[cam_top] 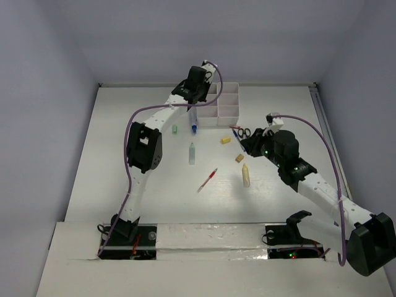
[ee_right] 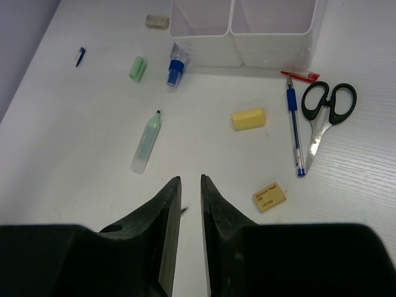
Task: Sort the stationery into containers
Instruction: Place the stapler in the storage box.
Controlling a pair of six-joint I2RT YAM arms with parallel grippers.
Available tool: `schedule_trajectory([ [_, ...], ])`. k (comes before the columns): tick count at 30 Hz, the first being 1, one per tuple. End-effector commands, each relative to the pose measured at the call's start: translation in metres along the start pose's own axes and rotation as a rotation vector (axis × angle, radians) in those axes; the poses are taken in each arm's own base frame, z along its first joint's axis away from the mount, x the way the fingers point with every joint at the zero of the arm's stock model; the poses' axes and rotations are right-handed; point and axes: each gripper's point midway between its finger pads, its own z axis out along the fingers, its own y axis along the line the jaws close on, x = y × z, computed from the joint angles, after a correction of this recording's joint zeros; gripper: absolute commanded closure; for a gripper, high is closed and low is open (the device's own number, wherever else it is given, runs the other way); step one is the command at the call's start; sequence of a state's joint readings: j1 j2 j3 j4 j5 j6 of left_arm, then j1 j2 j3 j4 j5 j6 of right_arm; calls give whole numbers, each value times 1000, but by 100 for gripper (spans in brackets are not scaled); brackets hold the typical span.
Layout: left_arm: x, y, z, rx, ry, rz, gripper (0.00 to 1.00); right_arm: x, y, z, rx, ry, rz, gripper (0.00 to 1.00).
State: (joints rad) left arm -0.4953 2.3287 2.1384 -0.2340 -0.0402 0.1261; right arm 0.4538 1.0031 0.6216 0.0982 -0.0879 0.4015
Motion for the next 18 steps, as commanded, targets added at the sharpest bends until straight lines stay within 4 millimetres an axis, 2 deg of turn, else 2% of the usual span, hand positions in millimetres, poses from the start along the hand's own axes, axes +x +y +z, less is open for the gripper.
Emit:
schedule_trajectory([
  [1, -37, 19, -10, -81, -96, -14, 100, -13, 11, 1, -44, -49, -5, 75],
  [8, -42, 21, -13, -89, -122, -25, 100, -11, 12, 2, -50, -45, -5, 75],
  [14, -49, 16, -24, -60, -161, -36, 100, -12, 13, 2, -53, -47, -5, 75],
  [18, -54, 23, -28, -96, -179, -41, 100, -12, 13, 2, -55, -46, -5, 75],
])
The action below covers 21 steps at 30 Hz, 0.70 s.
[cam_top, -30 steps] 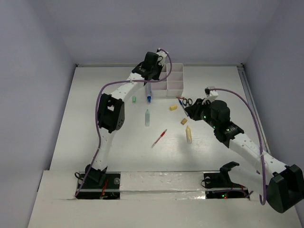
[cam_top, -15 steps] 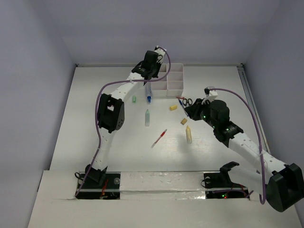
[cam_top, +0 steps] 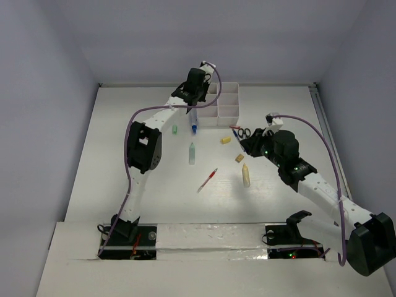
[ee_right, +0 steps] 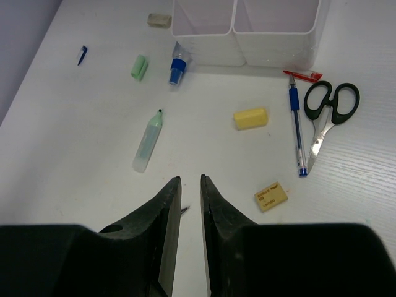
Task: Sort the stationery into containers
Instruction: Place the stapler in the storage box, then pick up the stationery from the center of the board.
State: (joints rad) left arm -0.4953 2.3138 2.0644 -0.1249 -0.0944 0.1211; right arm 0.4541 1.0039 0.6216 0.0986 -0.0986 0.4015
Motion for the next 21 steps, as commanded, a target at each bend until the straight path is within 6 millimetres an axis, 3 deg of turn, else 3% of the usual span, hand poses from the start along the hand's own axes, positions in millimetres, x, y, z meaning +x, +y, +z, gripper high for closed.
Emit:
schedule_trajectory([
  [1, -53, 16, -28, -43, -127, -32, 100, -13, 12, 2, -45, -51, -6, 75],
  [6, -58, 15, -30, -36, -141, -39, 100, -14, 12, 1, -45, -55, -6, 75],
  [8, -61, 12, -40, -10, -164, -49, 100, -13, 11, 2, -43, -51, -5, 75],
  [11, -97, 4, -77, 41, -285, -72, 100, -12, 11, 2, -45, -49, -5, 75],
  [16, -128, 6, -128, 73, -407, -143, 93, -12, 11, 3, -43, -48, -5, 75],
  [19, -116, 6, -159, 90, -454, -255, 91, -10, 10, 5, -44, -38, -9, 74],
  [21, -90, -1, -180, 121, -460, -350, 87, -8, 11, 8, -53, -29, -9, 72],
])
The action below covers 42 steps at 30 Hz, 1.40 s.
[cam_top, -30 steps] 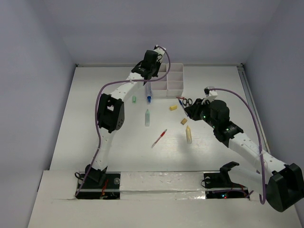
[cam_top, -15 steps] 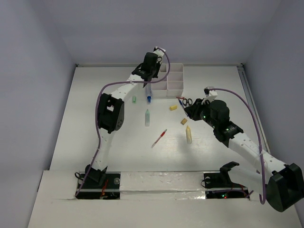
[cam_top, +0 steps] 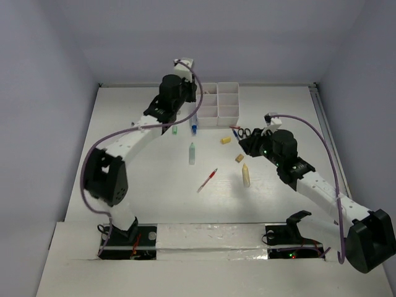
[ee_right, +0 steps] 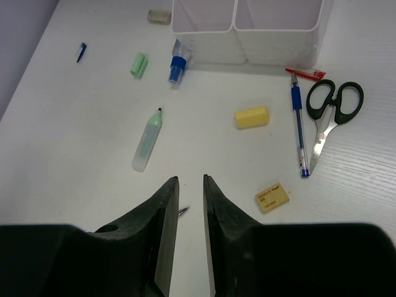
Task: Sort the stationery into containers
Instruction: Pick up the stationery from the center of the board.
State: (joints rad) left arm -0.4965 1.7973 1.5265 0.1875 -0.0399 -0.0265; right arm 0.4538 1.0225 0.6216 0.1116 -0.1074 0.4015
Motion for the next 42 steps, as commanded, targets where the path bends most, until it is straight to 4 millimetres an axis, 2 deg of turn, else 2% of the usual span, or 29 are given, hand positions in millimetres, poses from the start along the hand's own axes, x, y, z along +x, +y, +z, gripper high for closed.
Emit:
schedule_trajectory([
  [1, -29, -14, -50, 55, -176, -210, 85, -6, 12, 7, -58, -20, -10, 70],
  [2, -22, -14, -60, 58, -175, -251, 81, -3, 13, 9, -65, -10, -10, 67],
  [3, -38, -19, -81, 92, -221, -346, 79, -2, 14, 11, -73, -2, -8, 65],
  [4, -7, -24, -89, 107, -173, -378, 76, 1, 16, 12, -88, 10, -8, 62],
  [5, -1, -39, -100, 167, -162, -397, 68, 6, 19, 16, -99, 30, -8, 54],
  [6, -8, -48, -116, 208, -177, -416, 64, 7, 20, 18, -106, 35, -10, 49],
  [7, 5, -52, -124, 217, -143, -425, 60, 9, 20, 19, -110, 45, -10, 44],
  [8, 9, -57, -131, 223, -126, -416, 56, 12, 23, 21, -119, 54, -17, 37],
  [9, 13, -62, -147, 218, -102, -406, 46, 16, 21, 25, -112, 66, -17, 29],
  [11, 15, -61, -163, 217, -93, -382, 39, 20, 22, 30, -109, 75, -19, 23],
  [12, 13, -61, -182, 218, -92, -375, 32, 24, 24, 36, -108, 86, -10, 21],
  [13, 9, -59, -192, 218, -102, -372, 29, 26, 29, 40, -101, 88, -9, 20],
  [14, 13, -50, -199, 176, -90, -363, 22, 26, 34, 45, -103, 81, -11, 19],
  [15, -1, -46, -217, 184, -132, -359, 19, 25, 40, 53, -99, 82, -9, 19],
  [16, -6, -44, -226, 182, -146, -351, 15, 23, 40, 60, -62, 63, -15, 18],
  [17, -10, -42, -233, 178, -152, -343, 11, 28, 53, 64, -74, 67, -27, 18],
  [18, -10, -38, -244, 170, -145, -324, 7, 23, 60, 70, -83, 41, -17, 18],
  [19, -20, -37, -252, 172, -158, -319, 5, 25, 57, 82, -46, 27, -15, 18],
  [20, -23, -37, -257, 176, -156, -312, 3, 28, 64, 88, -53, 23, -17, 19],
  [21, -26, -35, -267, 181, -149, -282, 1, 23, 64, 96, -48, -2, -8, 19],
  [23, -28, -31, -277, 171, -148, -248, 1, 31, 64, 118, -21, -3, -10, 21],
  [27, -29, -5, -296, 65, -194, -187, 1, 33, 68, 153, 5, -39, 6, 23],
  [28, -17, -1, -295, 50, -184, -164, 1, 34, 68, 160, 24, -48, 2, 24],
  [30, -14, 4, -296, 35, -216, -166, 1, 37, 64, 178, 50, -57, -3, 25],
  [31, -4, 4, -296, 39, -214, -164, 1, 40, 66, 183, 63, -62, -10, 25],
  [33, -1, 0, -297, 62, -206, -152, 1, 43, 63, 198, 85, -67, -16, 27],
  [40, -3, -8, -303, 119, -217, -155, 1, 51, 58, 231, 143, -81, -29, 30],
  [42, -6, -11, -306, 136, -230, -155, 1, 67, 52, 240, 167, -62, -39, 33],
])
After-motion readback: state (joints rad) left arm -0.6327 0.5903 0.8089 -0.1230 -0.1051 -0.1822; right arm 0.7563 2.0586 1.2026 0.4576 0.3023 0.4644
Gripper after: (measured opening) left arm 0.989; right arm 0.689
